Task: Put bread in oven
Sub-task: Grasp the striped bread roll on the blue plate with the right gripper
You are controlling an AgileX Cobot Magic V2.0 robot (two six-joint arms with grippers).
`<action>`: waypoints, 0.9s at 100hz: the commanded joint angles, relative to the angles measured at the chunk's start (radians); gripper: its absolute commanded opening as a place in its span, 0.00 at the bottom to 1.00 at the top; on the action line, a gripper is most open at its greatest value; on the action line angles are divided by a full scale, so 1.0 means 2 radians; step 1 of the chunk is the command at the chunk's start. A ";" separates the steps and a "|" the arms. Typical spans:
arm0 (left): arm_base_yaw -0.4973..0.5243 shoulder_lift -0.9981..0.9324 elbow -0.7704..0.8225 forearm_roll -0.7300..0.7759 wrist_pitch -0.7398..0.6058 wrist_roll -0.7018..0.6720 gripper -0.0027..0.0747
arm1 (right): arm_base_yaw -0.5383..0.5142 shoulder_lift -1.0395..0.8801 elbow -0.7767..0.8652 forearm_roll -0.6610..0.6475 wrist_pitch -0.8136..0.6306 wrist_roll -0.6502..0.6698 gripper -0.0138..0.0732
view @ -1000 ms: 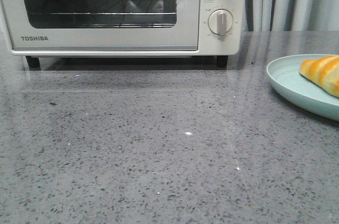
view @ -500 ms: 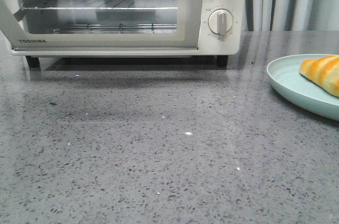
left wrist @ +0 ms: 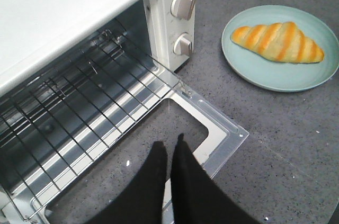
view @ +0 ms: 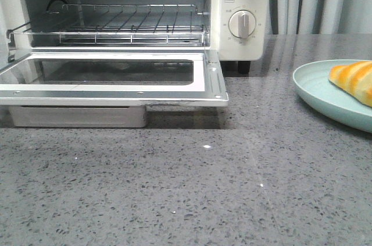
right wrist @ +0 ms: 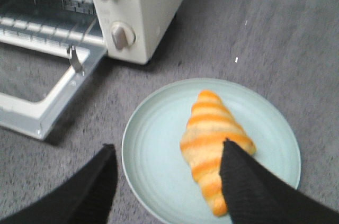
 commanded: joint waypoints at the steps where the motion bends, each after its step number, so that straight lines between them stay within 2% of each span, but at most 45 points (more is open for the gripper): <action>1: 0.001 -0.033 -0.001 -0.018 -0.045 0.001 0.01 | 0.001 0.032 -0.034 0.001 0.001 -0.004 0.70; 14: 0.001 -0.085 0.048 -0.020 -0.089 0.001 0.01 | 0.001 0.076 -0.060 0.000 0.026 -0.003 0.71; 31: 0.001 -0.160 0.150 -0.049 -0.155 0.003 0.01 | 0.001 0.153 -0.091 -0.019 0.067 0.000 0.71; 47: 0.001 -0.210 0.215 -0.080 -0.172 0.022 0.01 | 0.001 0.241 -0.129 -0.052 0.093 0.003 0.71; 77: 0.001 -0.229 0.226 -0.095 -0.153 0.029 0.01 | 0.000 0.349 -0.183 -0.077 0.101 0.006 0.71; 90: 0.001 -0.229 0.226 -0.097 -0.148 0.029 0.01 | 0.000 0.382 -0.190 -0.113 0.107 0.021 0.71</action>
